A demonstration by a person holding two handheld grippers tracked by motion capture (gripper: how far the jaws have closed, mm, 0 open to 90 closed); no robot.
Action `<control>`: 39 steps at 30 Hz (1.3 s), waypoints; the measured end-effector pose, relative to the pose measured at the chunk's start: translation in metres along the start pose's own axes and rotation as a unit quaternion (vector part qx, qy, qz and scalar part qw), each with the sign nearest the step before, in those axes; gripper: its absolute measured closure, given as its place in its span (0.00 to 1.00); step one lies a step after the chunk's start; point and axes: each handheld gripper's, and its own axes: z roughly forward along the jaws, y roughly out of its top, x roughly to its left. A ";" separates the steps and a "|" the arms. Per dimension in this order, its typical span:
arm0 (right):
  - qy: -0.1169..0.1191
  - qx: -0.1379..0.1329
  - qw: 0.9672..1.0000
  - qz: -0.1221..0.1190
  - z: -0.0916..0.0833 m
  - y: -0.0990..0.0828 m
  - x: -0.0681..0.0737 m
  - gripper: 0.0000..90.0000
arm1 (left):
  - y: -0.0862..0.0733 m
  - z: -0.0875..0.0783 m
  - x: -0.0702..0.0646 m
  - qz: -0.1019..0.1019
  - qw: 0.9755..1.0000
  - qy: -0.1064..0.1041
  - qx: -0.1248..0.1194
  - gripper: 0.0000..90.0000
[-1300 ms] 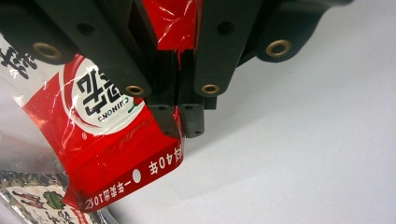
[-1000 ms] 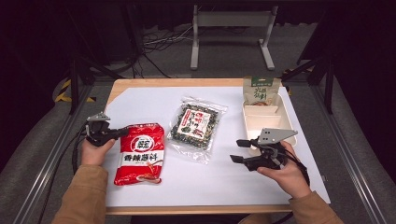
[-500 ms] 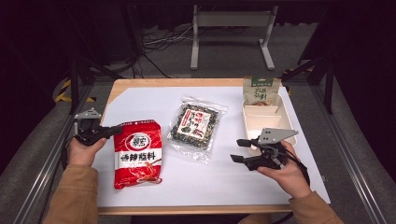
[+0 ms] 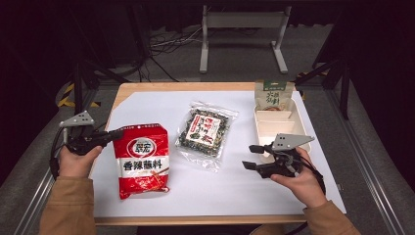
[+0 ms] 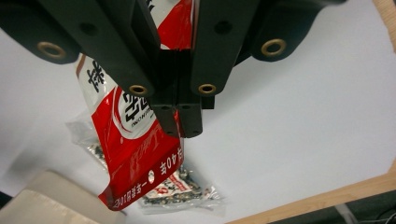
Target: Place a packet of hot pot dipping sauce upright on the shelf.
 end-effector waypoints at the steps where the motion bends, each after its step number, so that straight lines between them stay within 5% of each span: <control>1: 0.000 0.000 1.000 0.000 0.000 0.000 0.000 0.43 | 0.000 0.000 0.000 0.000 1.000 0.000 0.000 1.00; 17: 0.004 0.021 0.999 -0.024 -0.005 0.002 -0.002 0.59 | 0.016 -0.024 -0.032 0.056 0.997 -0.043 -0.008 1.00; 23: 0.017 0.038 0.998 -0.038 -0.003 0.003 -0.002 0.64 | 0.026 -0.033 -0.052 0.094 0.994 -0.061 0.000 1.00; 31: 0.024 0.044 0.998 -0.039 -0.002 0.003 -0.001 0.65 | 0.033 -0.039 -0.078 0.133 0.989 -0.059 0.017 1.00; 39: 0.032 0.048 0.997 -0.043 0.001 0.002 0.000 0.65 | 0.037 -0.043 -0.089 0.145 0.986 -0.076 0.012 1.00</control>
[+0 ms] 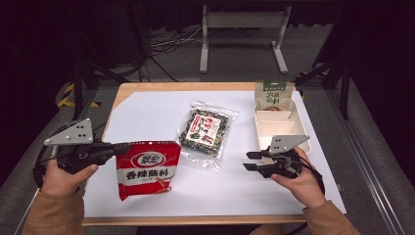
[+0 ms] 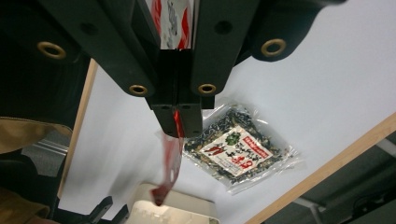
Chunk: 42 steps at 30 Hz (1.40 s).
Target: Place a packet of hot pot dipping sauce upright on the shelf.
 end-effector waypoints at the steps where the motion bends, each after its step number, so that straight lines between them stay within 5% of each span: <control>1: 0.000 -0.001 1.000 0.002 0.000 0.000 0.000 0.65 | 0.001 0.001 -0.001 0.002 1.000 -0.002 -0.002 1.00; 15: 0.005 -0.013 1.000 0.004 0.013 0.006 0.006 0.54 | 0.022 0.022 -0.013 0.017 0.999 -0.032 -0.038 1.00; 23: 0.021 -0.012 1.000 -0.002 0.022 0.010 0.013 0.52 | 0.039 0.052 -0.027 0.040 0.994 -0.082 -0.058 1.00; 25: 0.042 -0.005 0.999 -0.006 0.028 0.009 0.016 0.52 | 0.046 0.065 -0.032 0.050 0.992 -0.097 -0.056 1.00; 32: 0.043 -0.008 0.999 -0.003 0.032 0.008 0.014 0.49 | 0.058 0.083 -0.040 0.065 0.989 -0.120 -0.060 1.00; 42: 0.041 -0.049 0.998 0.002 0.034 -0.002 0.009 0.45 | 0.072 0.105 -0.045 0.074 0.985 -0.136 -0.071 1.00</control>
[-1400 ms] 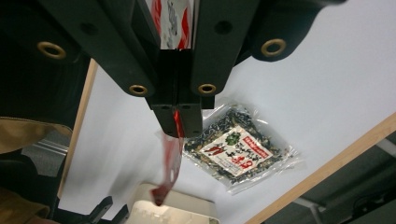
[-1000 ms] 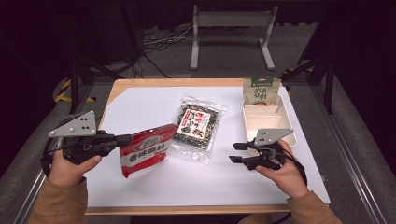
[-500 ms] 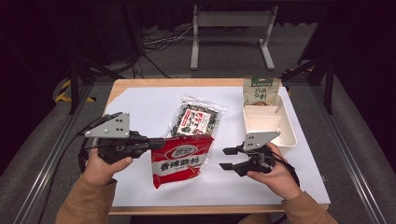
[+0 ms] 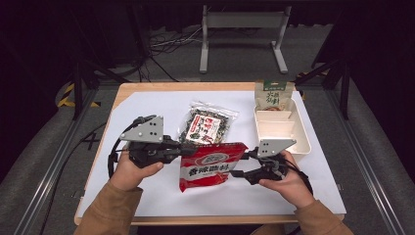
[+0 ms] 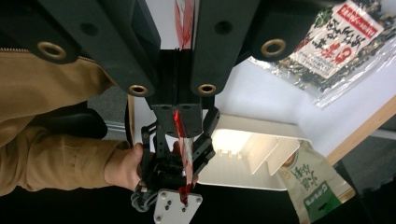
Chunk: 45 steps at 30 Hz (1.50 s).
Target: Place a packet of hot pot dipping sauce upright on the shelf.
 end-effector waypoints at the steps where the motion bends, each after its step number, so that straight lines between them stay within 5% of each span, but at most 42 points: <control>1: 0.002 -0.004 1.000 0.003 0.000 -0.001 0.000 0.45 | 0.000 0.002 0.000 0.002 1.000 -0.003 -0.003 1.00; 16: 0.037 -0.037 0.999 -0.009 0.022 -0.015 0.007 0.58 | 0.002 0.012 -0.001 0.014 0.999 -0.007 -0.033 1.00; 26: 0.072 -0.031 0.997 -0.019 0.024 -0.015 0.002 0.88 | -0.001 0.010 0.002 0.000 0.999 -0.002 -0.037 1.00; 40: 0.065 -0.019 0.997 -0.031 0.013 -0.008 0.005 0.93 | -0.008 0.006 0.010 -0.022 0.999 0.002 -0.049 0.98; 45: 0.060 -0.025 0.998 -0.019 0.006 -0.007 0.003 0.93 | -0.011 0.005 0.011 -0.020 0.999 0.025 -0.036 0.81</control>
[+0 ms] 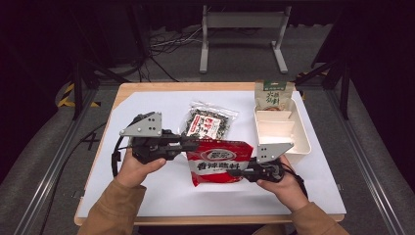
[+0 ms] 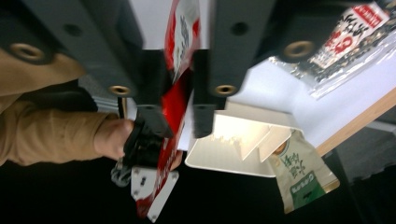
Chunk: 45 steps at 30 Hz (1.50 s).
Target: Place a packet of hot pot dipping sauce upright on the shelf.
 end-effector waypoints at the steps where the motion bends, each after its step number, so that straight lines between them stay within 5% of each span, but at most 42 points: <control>1: -0.002 0.000 1.000 0.001 -0.002 0.000 0.000 0.94 | -0.001 0.000 0.000 0.000 1.000 0.010 0.002 0.72; 7: -0.013 -0.007 1.000 0.010 -0.012 0.001 -0.001 0.94 | -0.007 -0.007 0.005 -0.021 0.999 0.036 -0.001 0.48; 10: -0.018 -0.013 1.000 0.009 -0.018 0.002 -0.003 0.94 | -0.013 -0.013 0.009 -0.026 0.998 0.055 0.003 0.43; 26: -0.066 -0.029 0.997 0.011 -0.053 0.015 -0.015 0.94 | -0.032 -0.023 0.019 -0.044 0.994 0.102 0.001 0.36; 45: -0.101 -0.054 0.993 0.018 -0.092 0.038 -0.034 0.94 | -0.062 -0.027 0.037 -0.082 0.984 0.160 0.002 0.27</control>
